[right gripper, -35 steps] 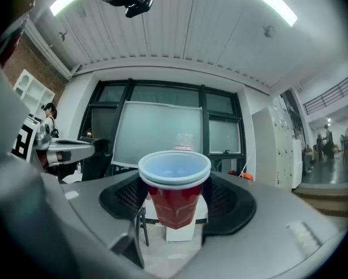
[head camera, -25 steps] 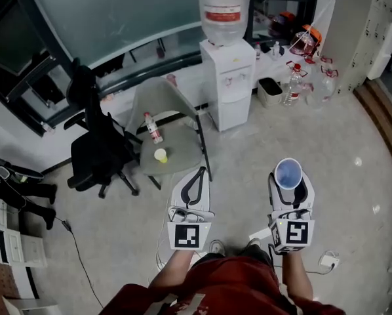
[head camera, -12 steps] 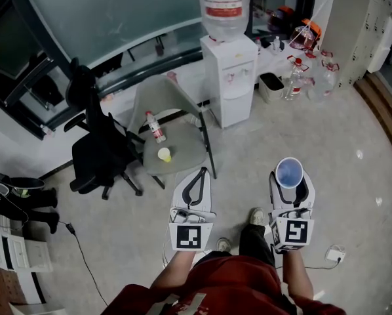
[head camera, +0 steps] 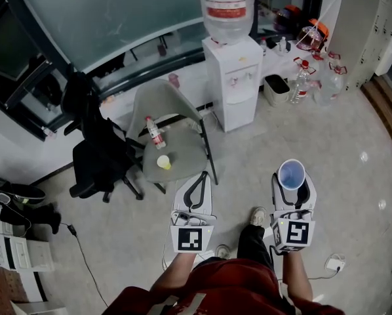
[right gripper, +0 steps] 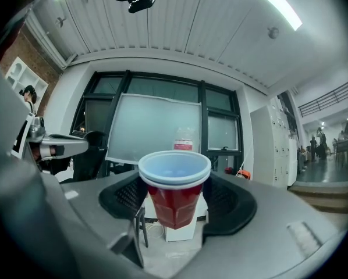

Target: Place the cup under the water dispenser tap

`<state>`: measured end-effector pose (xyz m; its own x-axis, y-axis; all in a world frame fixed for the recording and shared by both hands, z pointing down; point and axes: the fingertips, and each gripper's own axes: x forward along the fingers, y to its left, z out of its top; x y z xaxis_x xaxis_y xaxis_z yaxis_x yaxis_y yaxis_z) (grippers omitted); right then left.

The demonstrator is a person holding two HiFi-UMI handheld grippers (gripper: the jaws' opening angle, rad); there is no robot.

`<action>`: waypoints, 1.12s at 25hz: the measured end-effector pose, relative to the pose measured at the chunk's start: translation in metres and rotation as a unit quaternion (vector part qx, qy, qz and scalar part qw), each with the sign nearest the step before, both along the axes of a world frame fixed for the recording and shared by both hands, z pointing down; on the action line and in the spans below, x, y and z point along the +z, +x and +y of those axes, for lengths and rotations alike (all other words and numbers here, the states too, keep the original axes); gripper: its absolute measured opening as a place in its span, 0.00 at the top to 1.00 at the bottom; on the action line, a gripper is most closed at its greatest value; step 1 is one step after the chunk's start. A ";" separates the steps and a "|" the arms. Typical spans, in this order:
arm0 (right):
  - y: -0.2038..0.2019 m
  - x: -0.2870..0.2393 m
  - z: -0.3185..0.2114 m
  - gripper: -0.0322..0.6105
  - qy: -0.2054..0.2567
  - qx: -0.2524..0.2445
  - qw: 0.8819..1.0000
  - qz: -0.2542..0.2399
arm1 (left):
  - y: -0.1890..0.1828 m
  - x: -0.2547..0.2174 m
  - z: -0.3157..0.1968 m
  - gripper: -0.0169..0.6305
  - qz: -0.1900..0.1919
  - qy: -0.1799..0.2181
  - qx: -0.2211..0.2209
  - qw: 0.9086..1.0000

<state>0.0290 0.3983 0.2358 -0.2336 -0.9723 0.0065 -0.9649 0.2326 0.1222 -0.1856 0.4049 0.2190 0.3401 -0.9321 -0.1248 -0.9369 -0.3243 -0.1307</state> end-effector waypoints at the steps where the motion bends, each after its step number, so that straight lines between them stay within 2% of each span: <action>1: 0.003 0.001 -0.010 0.49 0.000 -0.001 1.000 -0.001 | 0.003 0.002 -0.010 0.98 -0.007 -0.003 0.000 1.000; 9: 0.043 0.003 -0.091 0.49 -0.008 -0.005 1.000 0.007 | 0.046 0.004 -0.093 0.98 -0.005 -0.006 -0.002 1.000; 13: 0.069 0.000 -0.134 0.49 -0.013 -0.005 1.000 0.012 | 0.077 0.000 -0.138 0.98 -0.039 0.000 0.008 0.999; 16: 0.087 -0.002 -0.167 0.49 -0.017 -0.013 1.000 0.001 | 0.099 0.003 -0.171 0.98 -0.006 -0.022 0.003 1.000; 22: 0.133 0.000 -0.229 0.49 -0.021 -0.018 1.000 0.002 | 0.150 0.000 -0.234 0.98 -0.002 -0.013 0.008 1.000; 28: 0.169 0.003 -0.276 0.49 -0.017 -0.027 0.999 -0.001 | 0.184 0.000 -0.281 0.98 -0.007 -0.014 -0.008 1.000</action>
<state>0.1977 0.1223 0.2385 -0.2865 -0.9573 0.0392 -0.9509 0.2892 0.1107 -0.0021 0.1243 0.2191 0.3269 -0.9404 -0.0938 -0.9400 -0.3133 -0.1347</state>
